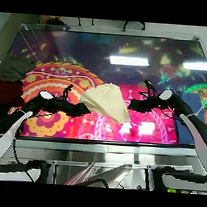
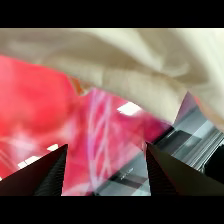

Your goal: Fold the shirts.

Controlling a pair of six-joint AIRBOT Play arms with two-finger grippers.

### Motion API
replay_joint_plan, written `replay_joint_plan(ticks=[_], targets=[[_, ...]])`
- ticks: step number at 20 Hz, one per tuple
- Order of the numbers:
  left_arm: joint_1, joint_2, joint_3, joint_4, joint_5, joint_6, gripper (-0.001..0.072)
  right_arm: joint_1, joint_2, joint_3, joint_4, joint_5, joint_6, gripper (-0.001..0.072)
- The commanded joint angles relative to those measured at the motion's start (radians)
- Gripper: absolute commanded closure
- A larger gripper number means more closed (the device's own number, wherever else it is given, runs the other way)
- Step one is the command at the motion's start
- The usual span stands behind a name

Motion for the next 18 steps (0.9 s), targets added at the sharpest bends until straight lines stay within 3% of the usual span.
replay_joint_plan(ticks=[1,7,8,9,11,12,13,14,16,17,18], targets=[[-0.029,-0.092,0.061,-0.052,0.039,0.05,0.0176,0.0,-0.059,0.011,0.078,-0.037,-0.101,0.038],[-0.089,-0.213,0.148,-0.053,0.036,0.049,0.0176,0.0,-0.099,0.012,0.097,-0.055,-0.141,0.0387],[-0.086,-0.22,0.163,-0.051,0.039,0.049,0.0176,0.001,-0.102,0.012,0.122,-0.054,-0.153,0.0334],[-0.078,-0.225,0.177,-0.051,0.039,0.047,0.0176,0.002,-0.107,0.012,0.181,-0.043,-0.206,0.0213],[-0.066,-0.225,0.198,-0.051,0.04,0.046,0.0178,0.006,-0.113,0.012,0.294,-0.017,-0.283,0.0214],[-0.059,-0.225,0.204,-0.049,0.042,0.04,0.0212,0.014,-0.117,0.012,0.322,-0.018,-0.305,0.0214],[-0.051,-0.225,0.209,-0.043,0.041,0.04,0.0476,0.024,-0.124,0.013,0.347,-0.018,-0.327,0.0214],[-0.05,-0.225,0.215,-0.014,0.039,0.04,0.0625,0.037,-0.138,0.013,0.379,-0.018,-0.347,0.0222],[-0.05,-0.225,0.225,0.019,0.025,0.031,0.0652,0.057,-0.172,0.013,0.455,-0.017,-0.405,0.0304],[-0.05,-0.225,0.23,0.02,0.014,0.029,0.0698,0.063,-0.187,0.013,0.5,-0.017,-0.435,0.0407],[-0.05,-0.225,0.24,0.019,0.01,0.029,0.0698,0.064,-0.203,0.014,0.56,-0.016,-0.473,0.0497]])
